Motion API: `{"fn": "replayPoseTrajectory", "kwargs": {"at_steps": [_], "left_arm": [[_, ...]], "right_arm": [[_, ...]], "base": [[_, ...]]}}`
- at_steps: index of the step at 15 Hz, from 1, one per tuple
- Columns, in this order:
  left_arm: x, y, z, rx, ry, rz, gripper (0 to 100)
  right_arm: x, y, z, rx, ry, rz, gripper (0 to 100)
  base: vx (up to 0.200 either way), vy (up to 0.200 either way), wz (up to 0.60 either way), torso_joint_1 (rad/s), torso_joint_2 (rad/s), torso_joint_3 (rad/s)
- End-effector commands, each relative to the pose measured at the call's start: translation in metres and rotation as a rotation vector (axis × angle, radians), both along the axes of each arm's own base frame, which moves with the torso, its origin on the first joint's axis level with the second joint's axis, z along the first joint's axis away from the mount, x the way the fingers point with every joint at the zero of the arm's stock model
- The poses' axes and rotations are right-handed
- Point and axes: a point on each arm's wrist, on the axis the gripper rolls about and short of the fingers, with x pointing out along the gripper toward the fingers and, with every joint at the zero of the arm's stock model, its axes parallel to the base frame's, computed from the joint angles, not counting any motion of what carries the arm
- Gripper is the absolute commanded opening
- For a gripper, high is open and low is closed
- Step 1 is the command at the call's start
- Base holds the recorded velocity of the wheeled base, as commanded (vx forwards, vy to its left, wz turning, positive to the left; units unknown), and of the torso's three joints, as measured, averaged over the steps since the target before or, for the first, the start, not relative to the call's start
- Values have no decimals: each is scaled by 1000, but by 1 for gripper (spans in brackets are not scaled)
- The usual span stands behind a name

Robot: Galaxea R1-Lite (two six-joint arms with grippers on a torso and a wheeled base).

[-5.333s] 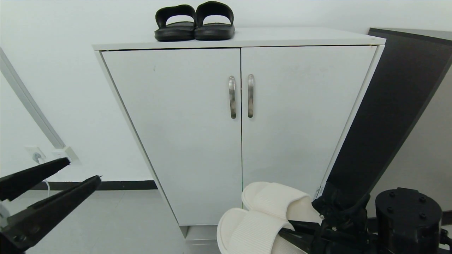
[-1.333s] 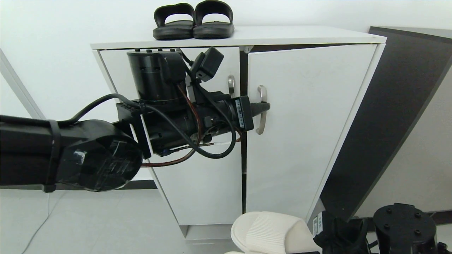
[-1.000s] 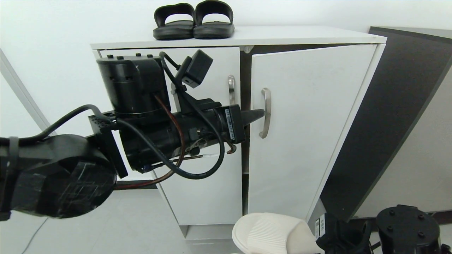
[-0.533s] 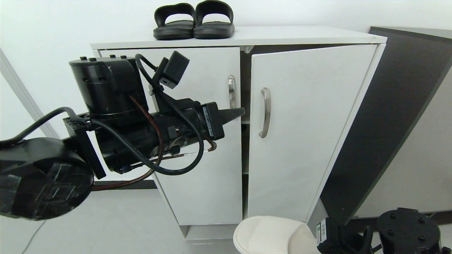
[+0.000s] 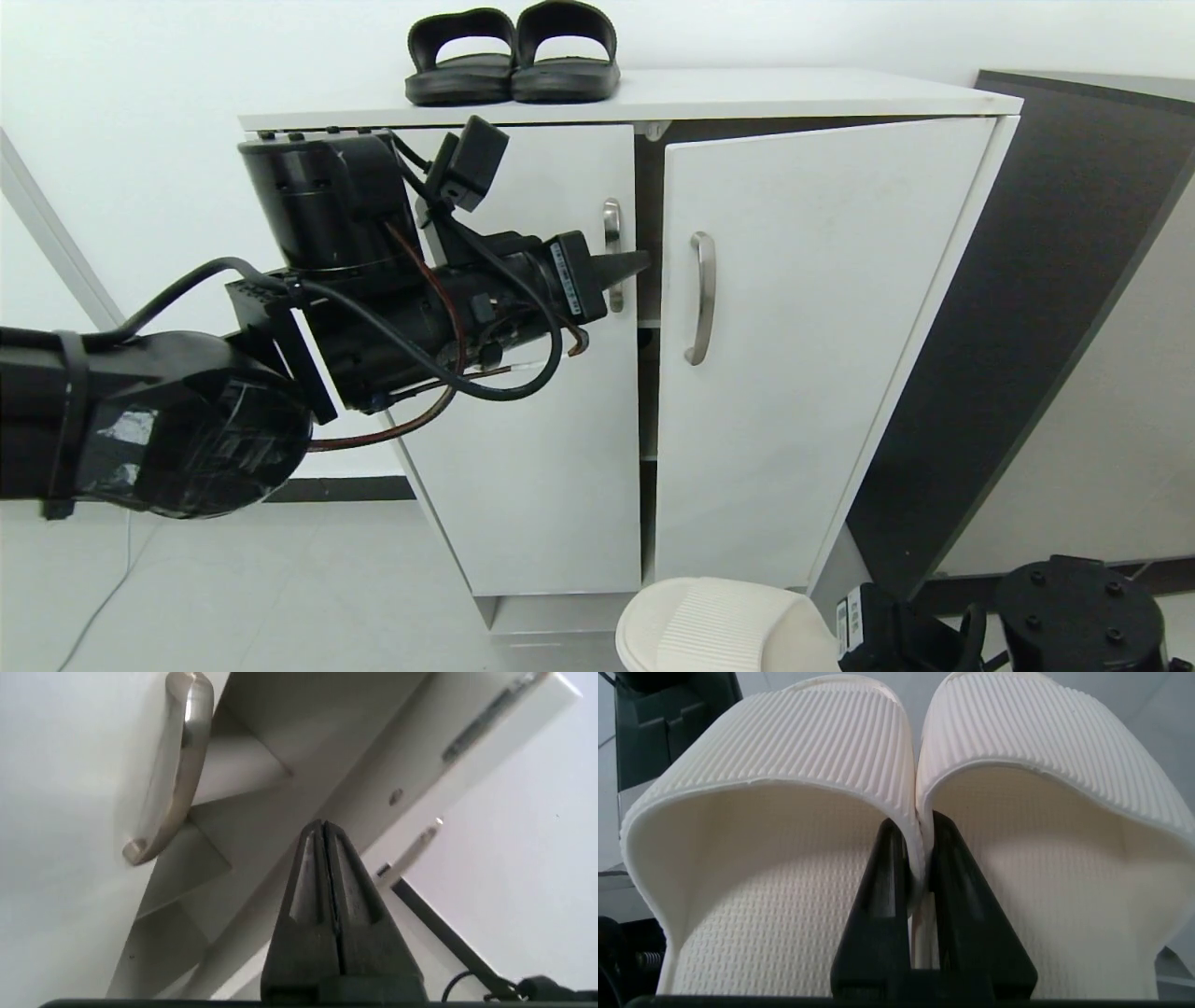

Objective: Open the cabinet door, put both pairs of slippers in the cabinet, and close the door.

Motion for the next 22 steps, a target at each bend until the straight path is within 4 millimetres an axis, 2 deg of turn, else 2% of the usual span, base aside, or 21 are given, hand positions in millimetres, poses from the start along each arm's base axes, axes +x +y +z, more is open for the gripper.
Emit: {"fn": "replayPoseTrajectory", "kwargs": {"at_steps": [1,6,11,15,17,20,22], "left_arm": [[9,-6,-3,2,8,0,0],[17,-12,2,-12,-14,-3,0],[16,-14,8,-36,-29,-17,0],[17,-16,4,-38,-6,-19,0],[10,-31,0,-31,6,-62,0],[-18,-61,1,-29,1,-177,0],[-30,-73,2,-31,-5,-204,0]], "right_arm": [[0,0,-1,-3,2,1,0],[-2,2,-2,-6,8,15,0],[-3,5,-5,-16,22,20,0],[-9,8,-6,-17,29,52,0],[-16,9,-9,-30,39,79,0],[-22,9,-10,-35,42,103,0],[-23,9,-10,-36,43,111,0]], "base": [[0,0,0,0,0,0],[0,0,0,0,0,0],[0,0,0,0,0,0],[-50,0,0,2,2,1],[-200,0,0,2,2,7],[-200,0,0,-1,2,6],[-100,0,0,-1,1,4]]}}
